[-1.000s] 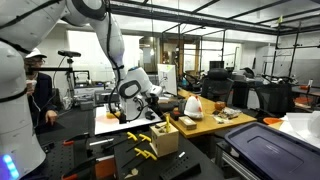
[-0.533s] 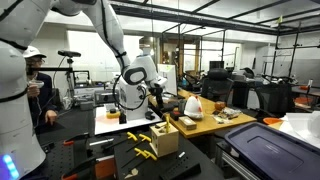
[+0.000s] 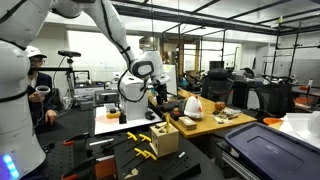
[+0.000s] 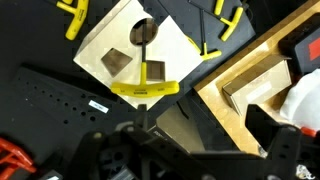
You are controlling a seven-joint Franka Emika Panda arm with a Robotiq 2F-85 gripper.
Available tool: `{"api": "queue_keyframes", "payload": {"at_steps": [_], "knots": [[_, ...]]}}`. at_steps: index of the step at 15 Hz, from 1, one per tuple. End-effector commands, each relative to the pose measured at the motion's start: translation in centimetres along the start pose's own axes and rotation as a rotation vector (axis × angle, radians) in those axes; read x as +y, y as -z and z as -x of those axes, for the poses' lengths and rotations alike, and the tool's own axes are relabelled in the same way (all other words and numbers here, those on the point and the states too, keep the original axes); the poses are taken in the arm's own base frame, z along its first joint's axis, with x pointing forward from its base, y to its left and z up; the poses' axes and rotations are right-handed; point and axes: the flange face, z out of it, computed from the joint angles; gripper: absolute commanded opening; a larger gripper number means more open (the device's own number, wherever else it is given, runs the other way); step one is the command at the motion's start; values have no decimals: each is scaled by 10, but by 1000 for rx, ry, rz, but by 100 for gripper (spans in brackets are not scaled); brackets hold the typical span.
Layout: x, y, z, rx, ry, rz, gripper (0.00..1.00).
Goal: Put one yellow handle in the wooden box and then on the black stand
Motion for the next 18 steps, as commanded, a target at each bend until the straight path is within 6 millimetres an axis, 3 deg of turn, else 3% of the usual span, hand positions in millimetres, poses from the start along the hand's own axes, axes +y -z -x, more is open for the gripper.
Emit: {"api": "queue_keyframes", "payload": {"at_steps": [1, 10, 14, 18], "knots": [[-10, -6, -15, -57, -195, -7, 100], [29, -63, -69, -113, -619, 2, 100], [35, -86, -68, -167, -699, 25, 100], [36, -95, -63, -222, -734, 44, 100]]}}
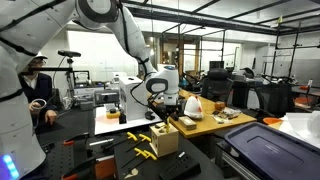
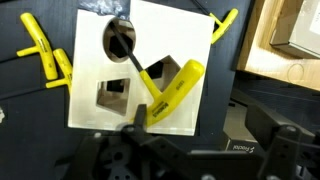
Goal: Put one yellow handle in the wooden box and then on the black stand
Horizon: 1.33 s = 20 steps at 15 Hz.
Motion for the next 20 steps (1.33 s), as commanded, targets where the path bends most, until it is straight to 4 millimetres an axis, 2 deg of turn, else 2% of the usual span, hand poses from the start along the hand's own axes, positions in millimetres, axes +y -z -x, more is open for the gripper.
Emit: {"api": "queue_keyframes", "payload": {"at_steps": [1, 7, 8, 9, 10, 18, 19, 20], "knots": [[-6, 0, 3, -57, -62, 28, 100], [-3, 1, -1, -75, -85, 66, 99], [-1, -2, -2, -76, -82, 77, 75], [0, -2, -2, -80, -84, 82, 75], [1, -3, -3, -81, -86, 89, 68], [4, -3, -3, -92, -81, 107, 8], [4, 0, 0, -92, -74, 103, 4], [4, 4, 4, -93, -64, 100, 4]]}}
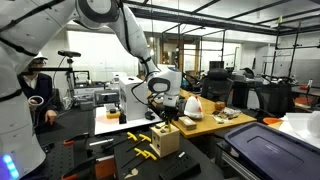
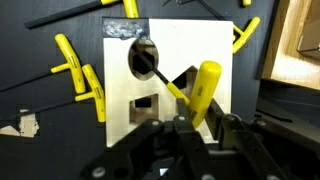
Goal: Put one yellow handle in the wooden box and then on the black stand
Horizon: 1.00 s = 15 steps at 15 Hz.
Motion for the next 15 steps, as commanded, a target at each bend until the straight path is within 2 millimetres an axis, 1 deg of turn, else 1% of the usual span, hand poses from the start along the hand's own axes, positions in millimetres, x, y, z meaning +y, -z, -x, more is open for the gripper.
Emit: {"api": "queue_keyframes", "payload": {"at_steps": [1, 2, 6, 15], "knots": [[2, 9, 12, -21, 4, 1, 6], [5, 11, 17, -19, 20, 0, 4], [15, 17, 37, 10, 95, -24, 5], [51, 24, 64, 159, 284, -110, 5]]}}
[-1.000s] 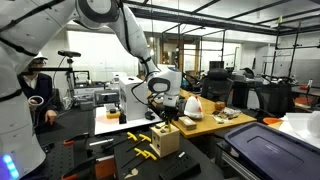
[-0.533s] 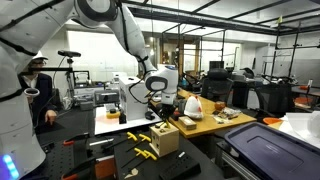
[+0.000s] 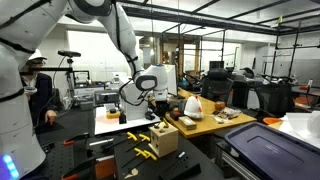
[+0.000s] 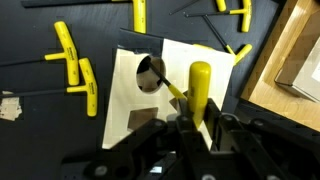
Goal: Put one yellow handle in the wooden box and then on the black stand
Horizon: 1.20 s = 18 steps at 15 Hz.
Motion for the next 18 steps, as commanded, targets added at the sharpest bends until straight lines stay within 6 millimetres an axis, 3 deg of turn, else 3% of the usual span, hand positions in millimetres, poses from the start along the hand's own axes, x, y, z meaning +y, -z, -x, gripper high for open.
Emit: {"api": "queue_keyframes", "payload": {"at_steps": [1, 9, 15, 16, 17, 18], "knots": [[18, 17, 11, 64, 78, -19, 5], [35, 3, 27, 128, 203, 6, 5], [31, -5, 45, 150, 289, 1, 5], [30, -6, 48, 147, 299, -1, 14], [30, -7, 51, 147, 307, -4, 45], [30, -7, 53, 147, 314, -4, 47]]}}
